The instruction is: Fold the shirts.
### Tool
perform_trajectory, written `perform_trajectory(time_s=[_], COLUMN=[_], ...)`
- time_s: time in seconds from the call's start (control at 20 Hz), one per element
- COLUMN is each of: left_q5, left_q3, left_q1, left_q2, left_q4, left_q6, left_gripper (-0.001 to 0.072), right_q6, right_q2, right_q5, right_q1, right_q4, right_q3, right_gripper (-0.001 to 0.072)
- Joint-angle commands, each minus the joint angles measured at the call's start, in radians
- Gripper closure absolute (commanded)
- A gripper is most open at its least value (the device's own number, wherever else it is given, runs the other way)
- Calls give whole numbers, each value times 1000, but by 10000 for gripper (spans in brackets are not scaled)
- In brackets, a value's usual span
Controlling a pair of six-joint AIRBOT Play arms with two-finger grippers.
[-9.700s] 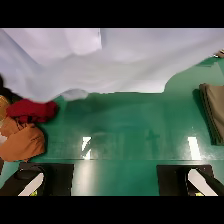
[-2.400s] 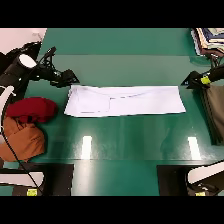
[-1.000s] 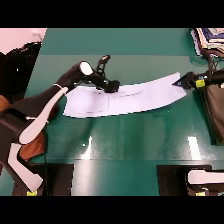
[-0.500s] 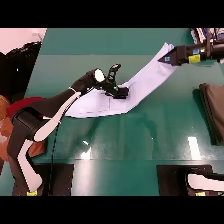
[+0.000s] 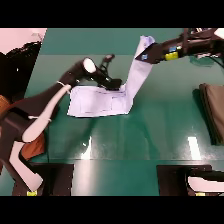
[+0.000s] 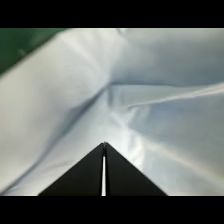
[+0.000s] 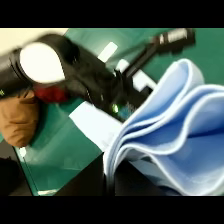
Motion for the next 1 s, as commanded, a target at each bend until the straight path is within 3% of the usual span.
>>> perform_trajectory(time_s=[0.0, 0.2, 0.35, 0.4, 0.5, 0.6, 0.8, 0.95], left_q5=[-126, -171, -183, -193, -209, -232, -275, -275], left_q3=[32, 48, 48, 48, 48, 47, 46, 43], left_q1=[140, 342, 446, 467, 492, 496, 496, 496], left_q2=[127, 296, 384, 402, 422, 423, 422, 422], left_q4=[209, 263, 263, 263, 262, 259, 217, 204], left_q6=[1, 10, 10, 10, 12, 30, 35, 35], left_gripper=[682, 682, 682, 681, 681, 681, 681, 682], right_q6=[-56, -146, -208, -208, -198, -107, 11, 95], right_q2=[-60, -198, -364, -411, -459, -436, -298, -207], right_q5=[-92, -378, -406, -354, -212, -135, -81, -92], right_q1=[124, 339, 460, 480, 475, 433, 258, 84], right_q4=[32, 114, 117, 116, 88, -26, -236, -250], right_q3=[3, 26, 164, 223, 320, 326, 108, -117], right_gripper=[700, 687, 352, 316, 336, 347, 347, 347])
